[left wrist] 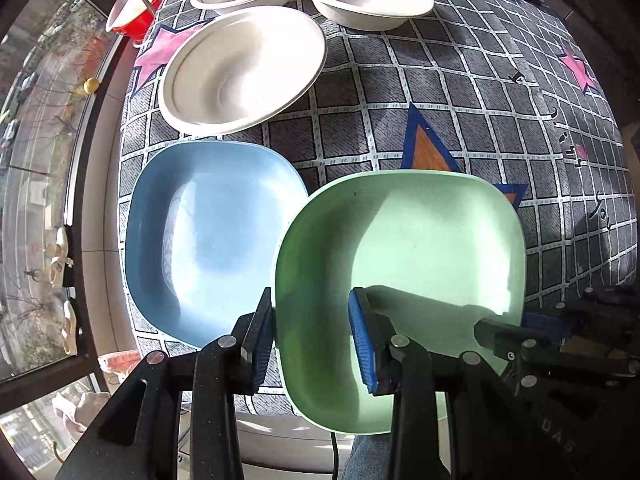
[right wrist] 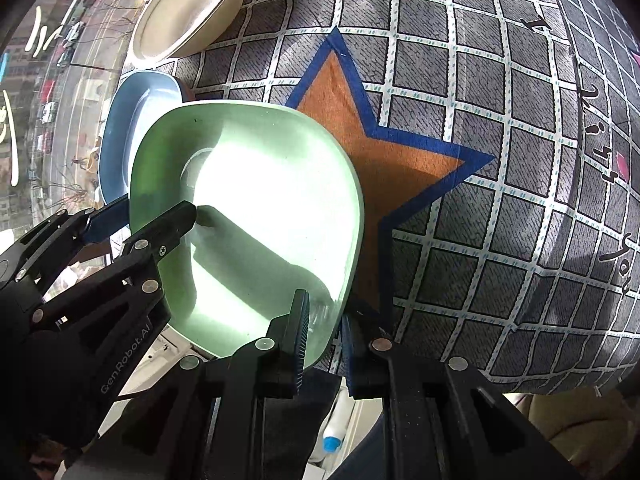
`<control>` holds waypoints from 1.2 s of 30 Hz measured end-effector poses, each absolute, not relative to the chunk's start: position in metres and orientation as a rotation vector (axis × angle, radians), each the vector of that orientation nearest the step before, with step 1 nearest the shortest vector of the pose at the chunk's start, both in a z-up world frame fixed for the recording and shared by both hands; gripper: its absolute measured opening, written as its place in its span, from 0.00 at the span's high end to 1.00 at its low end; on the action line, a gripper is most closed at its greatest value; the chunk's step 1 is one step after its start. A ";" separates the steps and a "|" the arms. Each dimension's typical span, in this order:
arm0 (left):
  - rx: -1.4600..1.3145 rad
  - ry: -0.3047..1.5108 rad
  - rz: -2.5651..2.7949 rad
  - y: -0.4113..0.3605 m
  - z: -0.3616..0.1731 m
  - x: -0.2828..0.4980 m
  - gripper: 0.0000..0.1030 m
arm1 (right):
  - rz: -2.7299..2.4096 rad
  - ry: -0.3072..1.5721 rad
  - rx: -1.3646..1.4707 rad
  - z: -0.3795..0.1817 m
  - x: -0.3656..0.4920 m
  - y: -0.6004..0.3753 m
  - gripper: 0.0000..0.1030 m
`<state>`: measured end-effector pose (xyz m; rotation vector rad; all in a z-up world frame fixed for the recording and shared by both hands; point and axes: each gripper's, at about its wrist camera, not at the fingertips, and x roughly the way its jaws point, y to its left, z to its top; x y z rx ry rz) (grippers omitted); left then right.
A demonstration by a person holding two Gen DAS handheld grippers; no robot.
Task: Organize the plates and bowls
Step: 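Carry the green plate with both tools onto the blue plate, then open both tools and lift them off the green plate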
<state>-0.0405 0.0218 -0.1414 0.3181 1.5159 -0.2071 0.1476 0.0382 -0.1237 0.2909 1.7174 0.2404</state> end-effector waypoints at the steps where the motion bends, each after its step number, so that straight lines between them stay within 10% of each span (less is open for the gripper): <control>1: 0.317 1.505 -0.194 0.026 -0.138 -0.039 0.63 | 0.254 1.715 0.292 -0.123 0.154 0.058 0.83; 25: 0.331 1.398 -0.119 0.159 -0.114 0.048 0.57 | 0.302 1.727 0.287 -0.237 0.322 0.350 0.82; 27: 0.341 1.386 -0.120 0.162 -0.113 0.049 0.48 | 0.307 1.724 0.294 -0.250 0.331 0.358 0.73; 29: 0.338 1.360 -0.104 0.168 -0.109 0.052 0.32 | 0.307 1.705 0.282 -0.257 0.330 0.350 0.27; 36: 0.356 1.349 -0.087 0.188 -0.110 0.064 0.25 | 0.300 1.673 0.256 -0.277 0.346 0.353 0.27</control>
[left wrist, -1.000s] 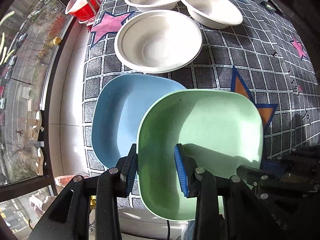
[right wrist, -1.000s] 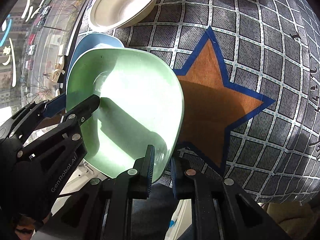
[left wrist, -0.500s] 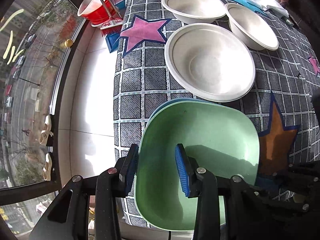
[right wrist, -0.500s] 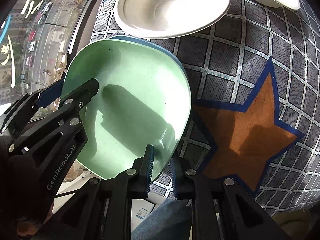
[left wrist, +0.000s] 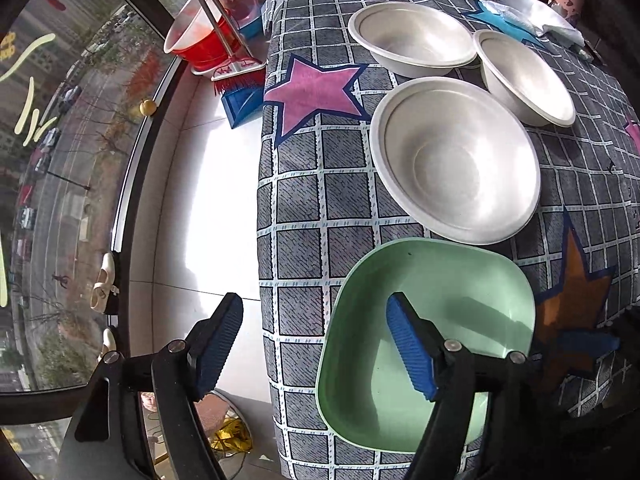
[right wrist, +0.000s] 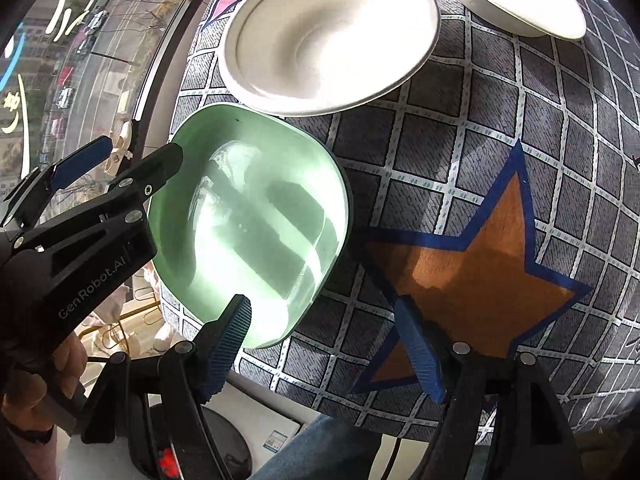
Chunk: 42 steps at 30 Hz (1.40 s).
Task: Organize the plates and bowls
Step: 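Open both tools and lift them off the green plate, then reach both tools to a large white bowl and grip its rim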
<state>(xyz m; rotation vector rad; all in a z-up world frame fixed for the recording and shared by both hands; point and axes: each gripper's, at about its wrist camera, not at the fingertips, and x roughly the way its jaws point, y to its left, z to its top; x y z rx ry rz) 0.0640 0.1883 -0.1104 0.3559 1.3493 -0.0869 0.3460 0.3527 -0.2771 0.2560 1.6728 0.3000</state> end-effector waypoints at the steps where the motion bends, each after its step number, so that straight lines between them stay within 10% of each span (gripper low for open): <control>1: 0.359 1.360 -0.088 0.190 -0.115 0.065 0.25 | 0.291 1.679 0.261 -0.280 0.349 0.353 0.27; 42: 0.314 1.430 -0.096 0.150 -0.141 0.183 0.25 | 0.109 1.587 0.445 -0.243 0.387 0.227 0.27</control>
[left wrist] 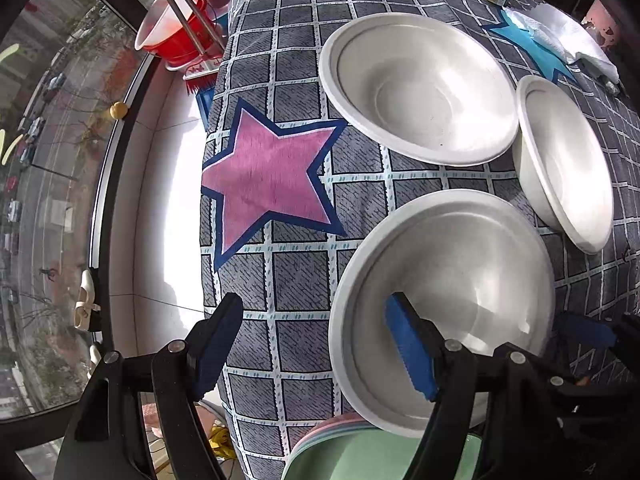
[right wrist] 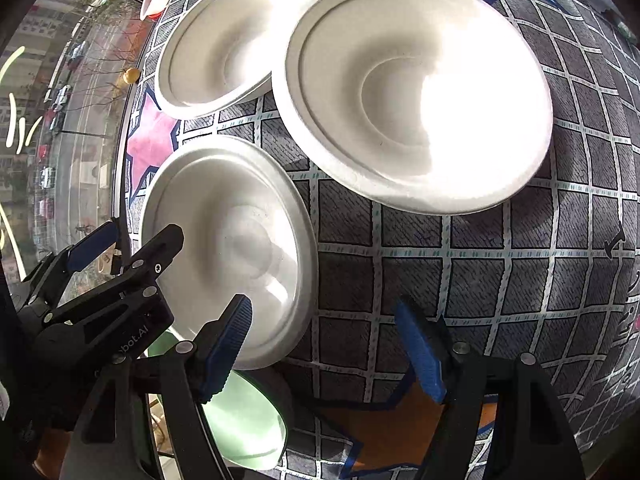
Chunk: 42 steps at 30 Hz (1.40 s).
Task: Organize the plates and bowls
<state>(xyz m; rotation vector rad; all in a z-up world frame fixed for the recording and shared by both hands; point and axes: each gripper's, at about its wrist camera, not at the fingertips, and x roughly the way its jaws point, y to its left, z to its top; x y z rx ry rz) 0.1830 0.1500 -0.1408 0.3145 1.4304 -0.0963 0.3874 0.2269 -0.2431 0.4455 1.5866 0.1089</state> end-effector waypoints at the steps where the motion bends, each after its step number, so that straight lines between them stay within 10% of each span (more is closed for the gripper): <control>1: 0.311 1.438 -0.092 0.150 -0.144 0.185 0.29 | 0.104 1.594 0.444 -0.244 0.387 0.224 0.27; 10: 0.309 1.489 -0.144 0.132 -0.156 0.182 0.70 | 0.152 1.633 0.526 -0.268 0.394 0.223 0.82; 42: 0.510 1.542 -0.419 -0.070 -0.164 0.061 0.70 | 0.011 1.658 0.457 -0.288 0.222 -0.011 0.82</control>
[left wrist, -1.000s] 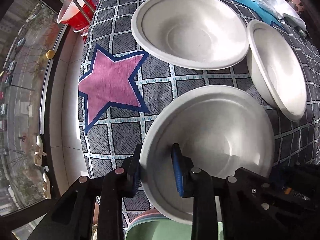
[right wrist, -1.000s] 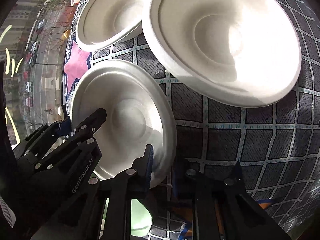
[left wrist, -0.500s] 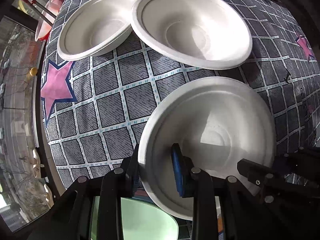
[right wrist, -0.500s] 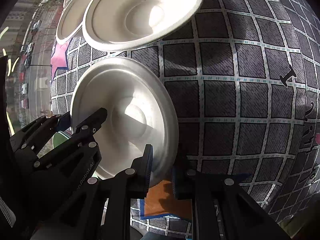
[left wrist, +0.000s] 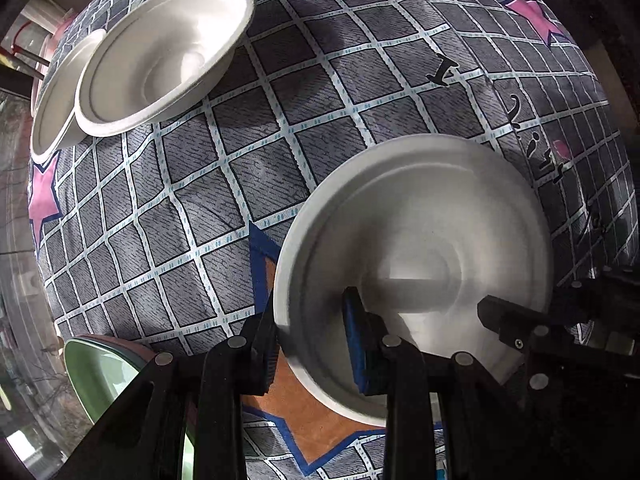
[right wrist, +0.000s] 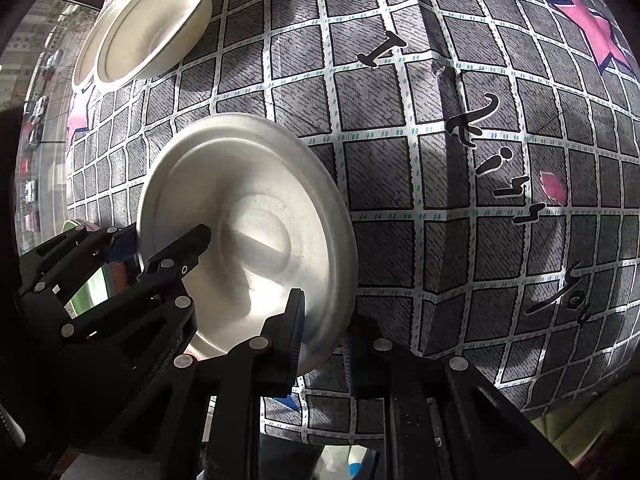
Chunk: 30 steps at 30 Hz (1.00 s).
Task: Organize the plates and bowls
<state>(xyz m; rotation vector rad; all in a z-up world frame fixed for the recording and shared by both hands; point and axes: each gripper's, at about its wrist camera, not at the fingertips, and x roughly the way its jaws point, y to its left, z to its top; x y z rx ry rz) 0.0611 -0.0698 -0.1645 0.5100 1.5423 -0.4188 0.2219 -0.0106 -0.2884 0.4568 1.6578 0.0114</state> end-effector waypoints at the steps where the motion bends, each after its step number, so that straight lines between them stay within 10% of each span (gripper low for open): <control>1: 0.517 1.543 -0.430 -0.076 -0.165 0.057 0.70 | 0.004 1.661 0.455 -0.290 0.216 -0.019 0.82; 12: 0.567 1.564 -0.512 -0.132 -0.169 0.002 0.64 | -0.039 1.677 0.414 -0.297 0.117 -0.125 0.82; 17: 0.566 1.528 -0.523 -0.146 -0.161 -0.020 0.22 | -0.033 1.665 0.381 -0.292 0.082 -0.142 0.82; 18: 0.562 1.511 -0.525 -0.140 -0.156 -0.018 0.22 | -0.032 1.661 0.371 -0.288 0.072 -0.152 0.79; 20: 0.558 1.500 -0.530 -0.137 -0.149 -0.018 0.21 | -0.047 1.652 0.348 -0.281 0.070 -0.156 0.27; 21: 0.554 1.499 -0.531 -0.133 -0.147 -0.016 0.21 | -0.049 1.629 0.345 -0.275 0.070 -0.159 0.20; 30: 0.488 1.480 -0.497 -0.059 -0.120 0.036 0.21 | -0.102 1.568 0.358 -0.246 0.057 -0.237 0.19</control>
